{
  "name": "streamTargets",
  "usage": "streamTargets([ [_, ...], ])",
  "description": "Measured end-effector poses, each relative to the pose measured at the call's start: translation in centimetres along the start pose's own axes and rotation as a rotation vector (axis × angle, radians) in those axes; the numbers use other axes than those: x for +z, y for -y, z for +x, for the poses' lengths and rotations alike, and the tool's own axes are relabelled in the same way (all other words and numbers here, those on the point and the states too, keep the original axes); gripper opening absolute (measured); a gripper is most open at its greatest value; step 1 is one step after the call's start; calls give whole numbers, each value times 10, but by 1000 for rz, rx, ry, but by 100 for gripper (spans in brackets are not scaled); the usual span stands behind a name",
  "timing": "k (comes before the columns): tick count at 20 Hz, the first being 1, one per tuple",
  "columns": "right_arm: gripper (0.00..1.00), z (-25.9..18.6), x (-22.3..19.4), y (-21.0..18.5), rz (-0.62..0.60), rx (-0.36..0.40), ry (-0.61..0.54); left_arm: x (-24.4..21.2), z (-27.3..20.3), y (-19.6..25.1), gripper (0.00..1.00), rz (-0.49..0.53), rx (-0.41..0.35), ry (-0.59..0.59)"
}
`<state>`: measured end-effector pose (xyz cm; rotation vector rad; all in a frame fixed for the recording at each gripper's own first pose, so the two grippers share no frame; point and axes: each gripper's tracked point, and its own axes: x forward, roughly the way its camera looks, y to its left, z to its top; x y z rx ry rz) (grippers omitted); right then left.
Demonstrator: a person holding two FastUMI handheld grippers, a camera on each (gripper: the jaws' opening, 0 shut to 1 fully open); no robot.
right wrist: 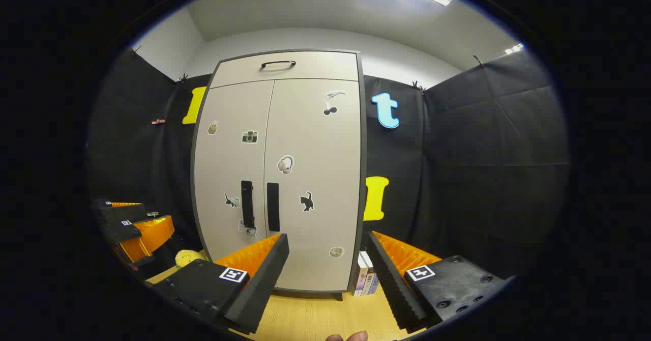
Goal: Open the right door of the double-door shoe cabinet with the right hand, and open the left door with the left hand.
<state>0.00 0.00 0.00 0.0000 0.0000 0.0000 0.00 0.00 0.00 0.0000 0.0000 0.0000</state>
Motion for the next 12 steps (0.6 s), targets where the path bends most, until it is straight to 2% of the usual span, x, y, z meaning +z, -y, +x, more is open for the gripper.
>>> streamTargets([
  [12,97,0,1,-3,-14,3,1,-1,2,-2,94,-2,-4,0],
])
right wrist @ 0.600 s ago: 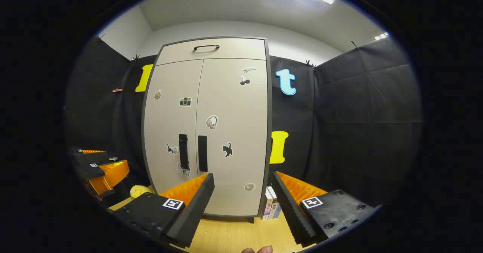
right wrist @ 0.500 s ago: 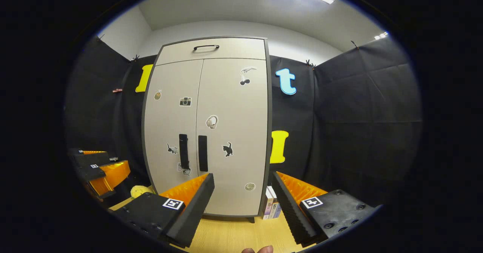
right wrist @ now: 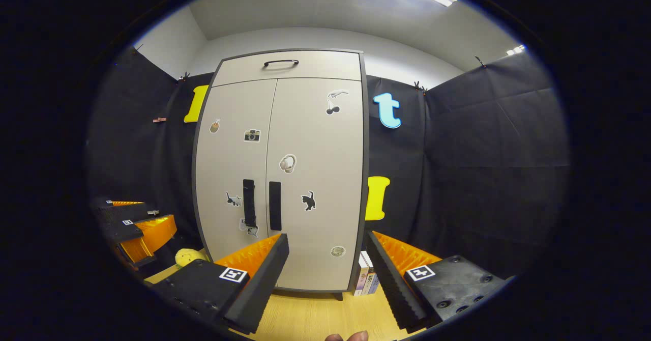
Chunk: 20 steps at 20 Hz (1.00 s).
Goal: Open the right door of the double-door shoe cabinet with the right hand, and open the left door with the left hand.
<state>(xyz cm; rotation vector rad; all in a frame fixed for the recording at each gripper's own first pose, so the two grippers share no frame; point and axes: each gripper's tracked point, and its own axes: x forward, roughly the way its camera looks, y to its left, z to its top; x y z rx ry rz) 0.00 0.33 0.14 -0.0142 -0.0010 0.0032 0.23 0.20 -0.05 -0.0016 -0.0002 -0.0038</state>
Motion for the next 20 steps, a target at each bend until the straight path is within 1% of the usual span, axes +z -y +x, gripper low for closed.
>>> streamTargets([
  [7,97,5,-1,-7,-1,4,-1,-2,3,-6,94,-3,2,1],
  [10,97,18,2,-17,-8,17,10,-4,5,-10,94,-11,1,0],
  [15,97,67,17,-51,-21,57,56,-12,6,-27,94,-8,18,-7],
  [20,97,128,3,-97,-6,105,48,-18,10,-51,94,-2,44,-9],
])
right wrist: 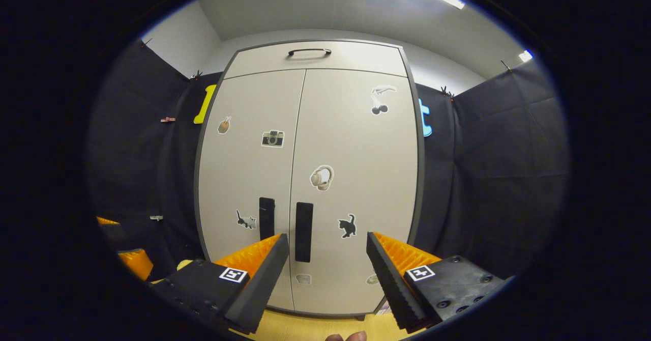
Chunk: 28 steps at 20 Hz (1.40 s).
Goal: Open the right door of the double-door shoe cabinet with the right hand, and open the left door with the left hand.
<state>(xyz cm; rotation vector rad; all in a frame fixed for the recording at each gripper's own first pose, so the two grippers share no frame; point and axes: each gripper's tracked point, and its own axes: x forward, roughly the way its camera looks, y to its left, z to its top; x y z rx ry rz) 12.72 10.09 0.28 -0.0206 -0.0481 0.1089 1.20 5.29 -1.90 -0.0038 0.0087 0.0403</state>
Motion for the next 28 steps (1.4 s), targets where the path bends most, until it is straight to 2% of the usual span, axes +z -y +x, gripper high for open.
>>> streamTargets([
  [2,97,28,-7,-12,29,9,-8,-5,3,-8,94,0,5,-8],
  [8,97,91,-29,-20,48,-25,-25,-15,10,-26,94,-1,15,-22],
  [10,91,104,-39,-20,64,-49,-51,-17,11,-26,94,-6,12,-27],
  [15,44,123,-62,-28,88,-59,-122,-21,11,-29,94,-17,7,-39],
  [16,39,128,-66,-28,73,-63,-133,-21,10,-30,95,-17,10,-40],
  [18,39,130,-71,-28,71,-65,-143,-23,8,-33,94,-21,16,-46],
  [23,22,131,-69,-26,58,-65,-156,-24,-1,-37,94,-38,35,-53],
  [25,18,129,-69,-26,71,-63,-161,-22,-9,-37,95,-35,42,-51],
  [28,18,123,-69,-25,79,-63,-199,-21,-18,-39,94,-38,57,-50],
])
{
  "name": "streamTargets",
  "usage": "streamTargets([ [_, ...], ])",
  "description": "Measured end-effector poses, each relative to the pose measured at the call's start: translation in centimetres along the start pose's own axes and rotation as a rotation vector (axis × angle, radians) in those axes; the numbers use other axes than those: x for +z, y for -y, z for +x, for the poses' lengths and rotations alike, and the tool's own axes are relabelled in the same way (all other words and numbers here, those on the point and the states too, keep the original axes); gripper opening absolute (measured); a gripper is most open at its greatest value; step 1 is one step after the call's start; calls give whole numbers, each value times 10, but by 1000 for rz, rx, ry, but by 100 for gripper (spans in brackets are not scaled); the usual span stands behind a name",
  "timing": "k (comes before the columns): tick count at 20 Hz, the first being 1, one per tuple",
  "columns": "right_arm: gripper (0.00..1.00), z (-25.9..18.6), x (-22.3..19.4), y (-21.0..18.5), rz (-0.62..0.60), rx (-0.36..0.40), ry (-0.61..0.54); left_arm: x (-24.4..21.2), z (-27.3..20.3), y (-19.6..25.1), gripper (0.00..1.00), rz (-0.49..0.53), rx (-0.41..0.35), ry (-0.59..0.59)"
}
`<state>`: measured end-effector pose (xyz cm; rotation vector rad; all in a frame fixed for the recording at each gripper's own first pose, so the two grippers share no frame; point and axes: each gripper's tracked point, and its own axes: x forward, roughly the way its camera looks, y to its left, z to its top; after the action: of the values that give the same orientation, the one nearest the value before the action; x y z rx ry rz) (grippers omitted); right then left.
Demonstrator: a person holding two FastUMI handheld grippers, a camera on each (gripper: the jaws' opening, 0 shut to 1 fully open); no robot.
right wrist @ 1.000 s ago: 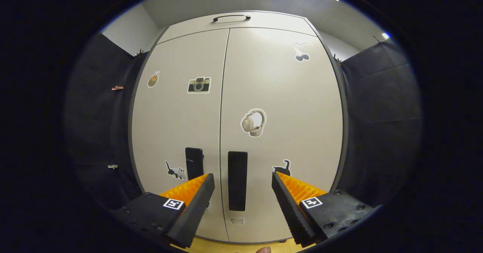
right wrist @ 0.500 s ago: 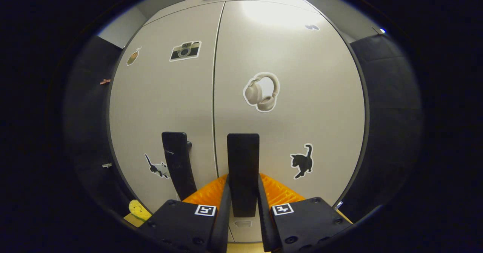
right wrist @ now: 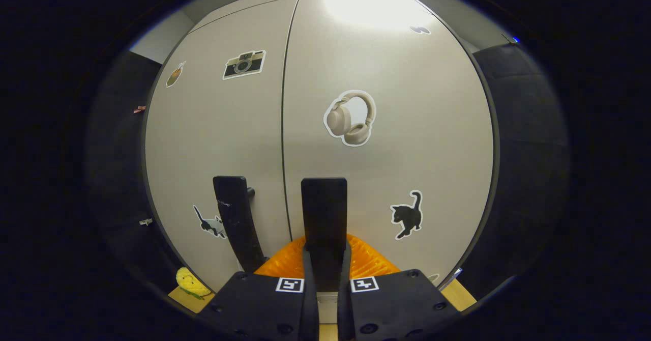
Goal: Open the right door of the double-door shoe cabinet with the right hand, and open the left door with the left hand.
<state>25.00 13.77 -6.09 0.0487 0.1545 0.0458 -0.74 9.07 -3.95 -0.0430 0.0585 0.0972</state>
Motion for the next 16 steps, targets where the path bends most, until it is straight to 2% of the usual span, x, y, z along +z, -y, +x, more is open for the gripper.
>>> streamTargets([
  [12,18,-38,10,22,31,52,44,5,-27,25,94,10,19,8],
  [13,18,-39,13,23,31,67,52,4,-29,28,94,10,18,7],
  [14,13,-39,11,23,40,78,52,4,-29,33,94,9,15,5],
  [16,13,-39,10,24,43,87,45,4,-31,43,95,5,3,2],
])
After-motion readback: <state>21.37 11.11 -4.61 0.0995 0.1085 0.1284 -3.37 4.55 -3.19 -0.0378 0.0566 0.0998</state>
